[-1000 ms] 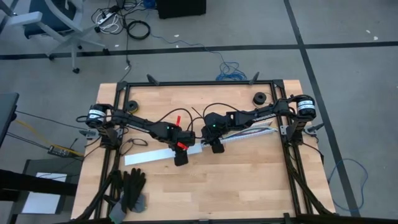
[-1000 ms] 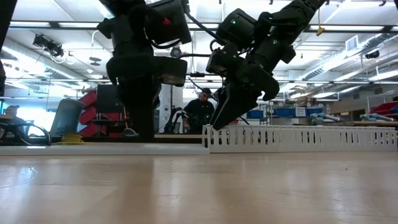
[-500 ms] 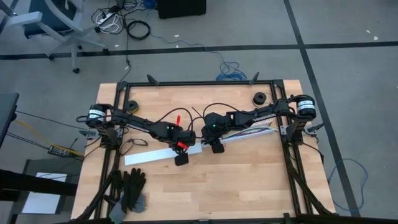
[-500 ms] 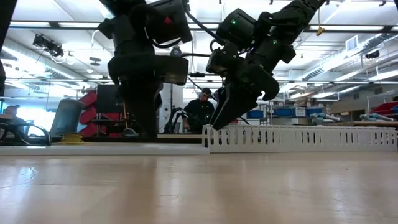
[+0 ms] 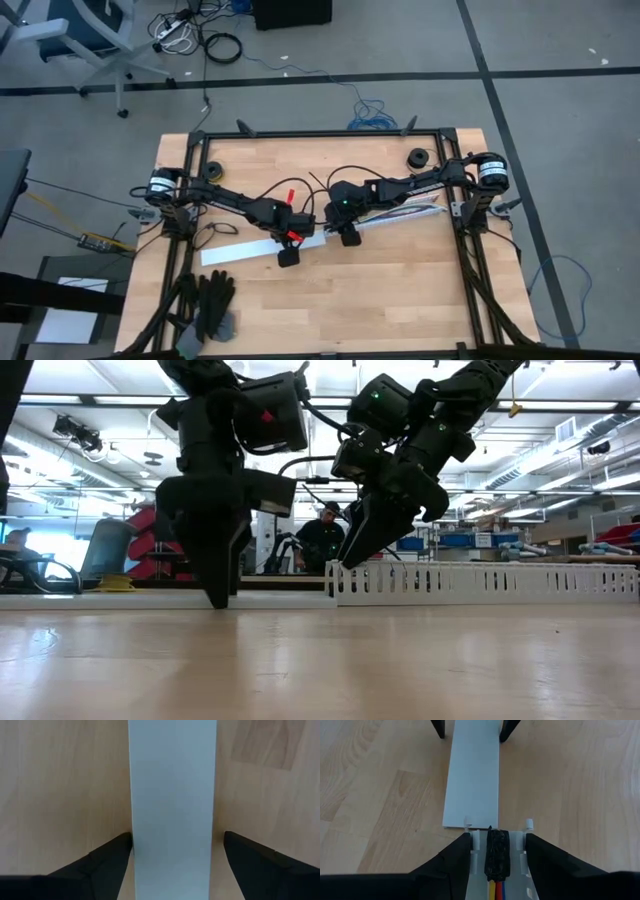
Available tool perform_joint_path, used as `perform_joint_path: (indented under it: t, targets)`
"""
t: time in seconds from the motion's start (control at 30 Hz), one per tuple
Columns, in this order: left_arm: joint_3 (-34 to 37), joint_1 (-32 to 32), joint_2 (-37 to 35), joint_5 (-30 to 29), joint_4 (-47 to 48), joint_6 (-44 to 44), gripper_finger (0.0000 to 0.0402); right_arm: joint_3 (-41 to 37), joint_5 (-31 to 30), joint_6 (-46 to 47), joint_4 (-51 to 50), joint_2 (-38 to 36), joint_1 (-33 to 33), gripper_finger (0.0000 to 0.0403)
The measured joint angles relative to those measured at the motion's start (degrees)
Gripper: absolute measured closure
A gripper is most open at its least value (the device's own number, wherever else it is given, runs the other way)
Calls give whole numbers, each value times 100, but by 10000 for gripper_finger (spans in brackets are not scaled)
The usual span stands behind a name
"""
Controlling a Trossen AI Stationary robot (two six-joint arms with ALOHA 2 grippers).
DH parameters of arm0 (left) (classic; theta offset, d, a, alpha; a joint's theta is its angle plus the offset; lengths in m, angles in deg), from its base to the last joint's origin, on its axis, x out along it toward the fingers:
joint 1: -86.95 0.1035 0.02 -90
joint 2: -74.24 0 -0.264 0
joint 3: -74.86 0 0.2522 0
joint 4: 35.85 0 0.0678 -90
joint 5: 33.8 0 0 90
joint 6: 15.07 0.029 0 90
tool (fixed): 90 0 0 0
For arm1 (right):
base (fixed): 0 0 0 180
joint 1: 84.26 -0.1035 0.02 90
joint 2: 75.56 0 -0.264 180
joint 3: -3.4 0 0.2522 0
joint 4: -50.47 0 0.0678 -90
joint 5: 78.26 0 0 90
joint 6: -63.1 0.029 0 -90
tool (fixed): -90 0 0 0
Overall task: Ziptie cables
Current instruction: Close the white cable duct
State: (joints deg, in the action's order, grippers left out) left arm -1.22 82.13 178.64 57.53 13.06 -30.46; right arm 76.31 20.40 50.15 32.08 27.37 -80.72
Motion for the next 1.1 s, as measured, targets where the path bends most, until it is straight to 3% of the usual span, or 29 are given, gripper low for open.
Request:
perform_joint_path:
  t: [0.17, 0.53, 1.1]
  targets:
    - [-9, 0, 48, -9, 49, 43, 115, 0, -2, 28, 7, 0, 0, 236]
    - [-2, 4, 66, -66, 113, 174, 197, 0, -2, 40, 17, 0, -1, 237]
    - [-251, 2, 80, -137, 468, 301, 192, 0, 0, 35, 22, 0, -1, 237]
